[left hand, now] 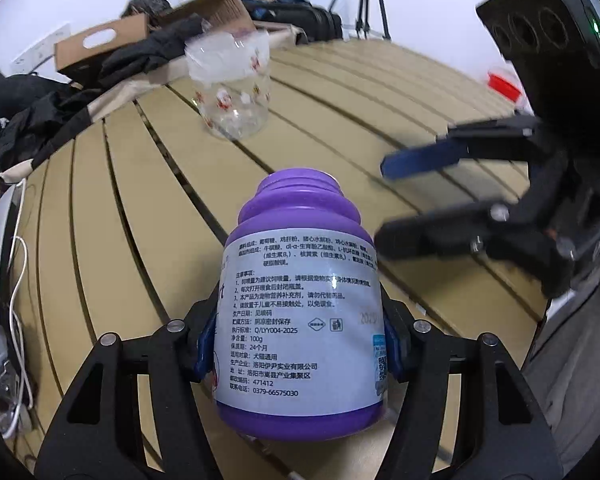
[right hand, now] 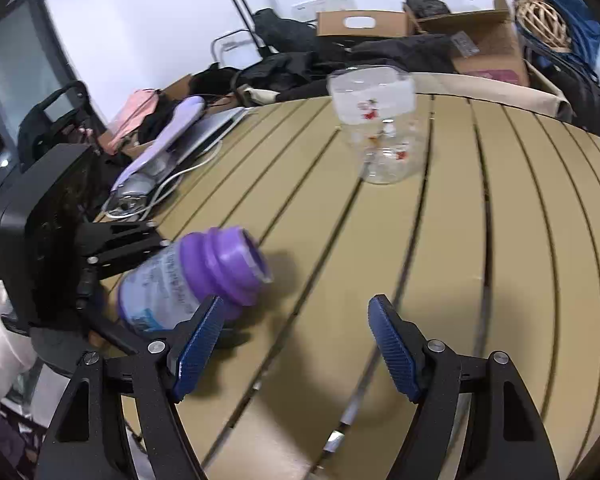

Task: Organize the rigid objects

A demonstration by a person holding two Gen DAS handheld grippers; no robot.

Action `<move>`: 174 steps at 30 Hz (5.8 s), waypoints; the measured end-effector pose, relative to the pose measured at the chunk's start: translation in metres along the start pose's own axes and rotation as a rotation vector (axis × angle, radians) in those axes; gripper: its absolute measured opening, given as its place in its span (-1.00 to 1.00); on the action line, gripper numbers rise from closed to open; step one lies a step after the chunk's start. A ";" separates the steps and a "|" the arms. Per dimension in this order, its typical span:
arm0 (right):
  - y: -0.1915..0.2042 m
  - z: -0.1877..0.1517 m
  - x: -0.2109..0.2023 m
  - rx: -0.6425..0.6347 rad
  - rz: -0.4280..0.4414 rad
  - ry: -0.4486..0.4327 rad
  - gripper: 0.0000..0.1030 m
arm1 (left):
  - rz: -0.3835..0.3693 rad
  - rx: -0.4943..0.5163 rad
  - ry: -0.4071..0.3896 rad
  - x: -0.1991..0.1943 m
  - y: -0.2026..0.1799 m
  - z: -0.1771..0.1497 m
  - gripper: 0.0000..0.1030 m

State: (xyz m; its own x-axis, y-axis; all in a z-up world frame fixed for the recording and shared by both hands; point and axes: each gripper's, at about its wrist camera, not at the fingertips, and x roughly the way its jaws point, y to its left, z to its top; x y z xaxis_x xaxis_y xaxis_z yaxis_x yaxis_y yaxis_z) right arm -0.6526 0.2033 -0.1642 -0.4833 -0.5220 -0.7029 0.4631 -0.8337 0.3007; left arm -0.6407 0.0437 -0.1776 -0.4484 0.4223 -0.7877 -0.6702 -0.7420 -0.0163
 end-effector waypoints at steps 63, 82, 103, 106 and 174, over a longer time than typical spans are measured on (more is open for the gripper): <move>0.055 0.159 0.096 -0.551 0.067 -0.008 0.34 | 0.109 -0.265 -0.259 0.018 0.102 0.055 0.16; 0.063 0.088 0.030 -0.390 0.063 0.071 0.57 | 0.319 -0.436 -0.126 -0.080 0.073 -0.021 0.87; 0.164 -0.099 -0.241 -0.009 -0.029 -0.080 0.57 | 0.595 -0.502 -0.295 -0.338 -0.171 -0.141 1.00; 0.193 -0.138 -0.273 -0.017 0.012 -0.092 0.57 | 0.580 -0.431 -0.296 -0.359 -0.222 -0.173 1.00; 0.309 -0.347 -0.405 -0.166 -0.137 -0.402 0.57 | 0.701 -0.459 -0.601 -0.451 -0.393 -0.289 1.00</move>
State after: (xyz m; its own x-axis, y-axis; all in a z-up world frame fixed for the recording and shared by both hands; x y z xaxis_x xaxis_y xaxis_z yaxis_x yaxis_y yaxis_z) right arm -0.0560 0.2194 -0.0103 -0.7835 -0.4645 -0.4127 0.4718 -0.8770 0.0914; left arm -0.0039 -0.0053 0.0064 -0.9576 -0.0847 -0.2752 0.0896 -0.9960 -0.0052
